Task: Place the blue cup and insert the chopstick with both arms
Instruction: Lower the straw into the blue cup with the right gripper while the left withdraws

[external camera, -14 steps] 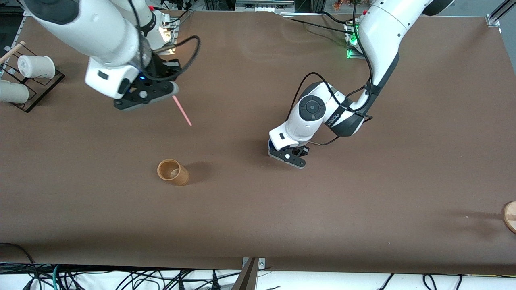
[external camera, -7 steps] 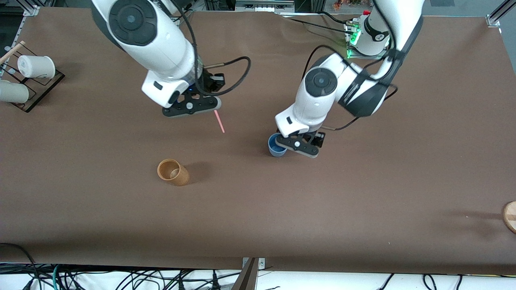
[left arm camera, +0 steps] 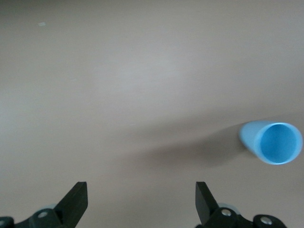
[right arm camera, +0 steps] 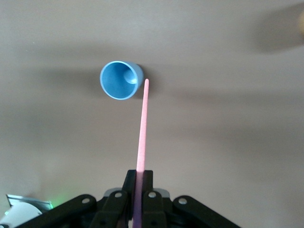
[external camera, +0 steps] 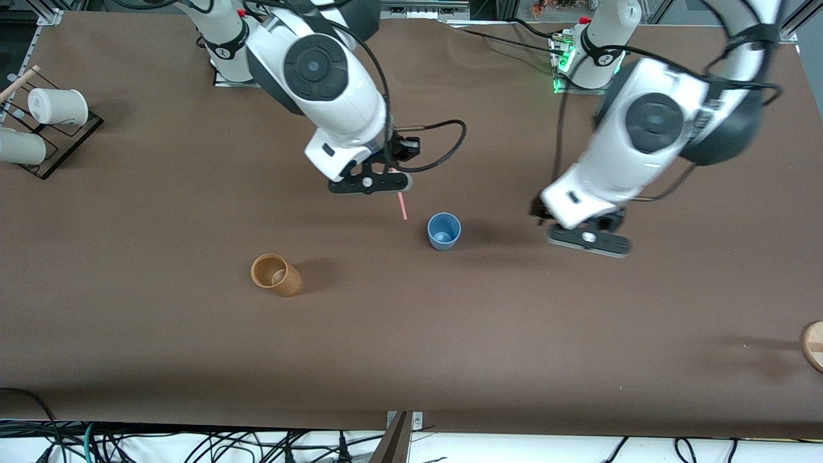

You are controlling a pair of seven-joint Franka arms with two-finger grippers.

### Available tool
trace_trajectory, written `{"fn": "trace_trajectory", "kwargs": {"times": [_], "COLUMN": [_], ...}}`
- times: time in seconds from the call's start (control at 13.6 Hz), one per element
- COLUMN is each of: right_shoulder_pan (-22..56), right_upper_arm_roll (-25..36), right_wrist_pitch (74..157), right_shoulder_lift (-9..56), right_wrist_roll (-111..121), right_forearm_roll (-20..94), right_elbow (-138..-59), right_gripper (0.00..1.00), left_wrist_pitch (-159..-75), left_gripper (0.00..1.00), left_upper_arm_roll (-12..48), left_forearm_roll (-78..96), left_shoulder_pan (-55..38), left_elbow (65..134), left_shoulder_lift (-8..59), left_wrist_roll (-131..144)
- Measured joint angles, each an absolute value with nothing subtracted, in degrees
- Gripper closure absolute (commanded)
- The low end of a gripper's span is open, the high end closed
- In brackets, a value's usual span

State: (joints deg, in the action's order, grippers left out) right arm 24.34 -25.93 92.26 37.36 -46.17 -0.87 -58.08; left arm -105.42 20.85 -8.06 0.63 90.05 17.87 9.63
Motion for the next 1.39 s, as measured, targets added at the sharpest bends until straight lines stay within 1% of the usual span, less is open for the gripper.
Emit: {"fn": "trace_trajectory", "kwargs": {"times": [0.22,0.37,0.44,0.51,0.59,0.66,0.73,0.81,1.03,1.1,1.17,1.25,1.39], "right_shoulder_pan": [26.71,27.44,27.75,28.15,28.56,29.00,29.48,30.02,31.28,31.42,31.47,31.48,31.49], "right_upper_arm_roll": [-25.91,-25.80,-25.58,-25.36,-25.31,-25.27,-25.24,-25.20,-25.07,-24.97,-24.89,-24.82,-24.62], "right_wrist_pitch": [96.99,99.53,100.80,101.87,102.60,103.02,103.14,103.17,103.10,103.06,103.01,103.00,103.05], "right_shoulder_lift": [40.67,42.40,43.08,43.63,44.16,44.68,45.13,45.52,46.32,46.46,46.73,47.17,48.15], "right_wrist_roll": [-49.31,-49.90,-50.29,-51.06,-51.68,-51.98,-52.39,-53.18,-54.55,-54.72,-54.86,-55.11,-56.06], "right_forearm_roll": [-3.29,-3.57,-3.59,-3.60,-3.62,-3.63,-3.63,-3.70,-4.01,-4.01,-4.04,-4.23,-5.06], "right_elbow": [-58.10,-58.10,-58.09,-58.09,-58.10,-58.10,-58.09,-58.10,-58.18,-58.34,-58.44,-58.52,-58.55], "right_gripper": [0.93,0.93,0.93,0.93,0.93,0.93,0.93,0.93,0.93,0.91,0.53,0.01,0.00], "left_wrist_pitch": [-99.75,-97.65,-97.30,-97.01,-96.74,-96.72,-97.14,-98.53,-100.49,-100.53,-100.58,-100.65,-100.99], "left_gripper": [0.00,0.00,0.00,0.00,0.00,0.00,0.00,0.00,0.00,0.00,0.00,0.00,0.00], "left_upper_arm_roll": [20.63,19.21,17.49,13.95,8.84,3.64,0.50,-0.76,-0.94,-0.58,0.62,2.19,3.73], "left_forearm_roll": [-7.55,-6.71,-5.80,-3.85,-2.07,-1.07,-0.68,-0.62,-0.62,-0.62,-0.62,-0.62,-0.62], "left_shoulder_pan": [7.05,8.11,7.64,5.81,2.72,-0.69,-2.80,-3.69,-4.02,-3.65,-2.52,-1.10,0.17], "left_elbow": [87.39,86.07,86.03,86.10,86.47,87.26,88.38,89.77,95.17,97.17,98.61,99.49,99.79], "left_shoulder_lift": [16.05,14.21,13.13,12.34,11.78,11.33,10.76,9.83,4.58,2.73,1.48,0.78,0.59], "left_wrist_roll": [4.22,3.59,3.59,3.59,3.50,3.22,3.02,3.01,3.02,3.02,3.02,3.02,3.02]}}
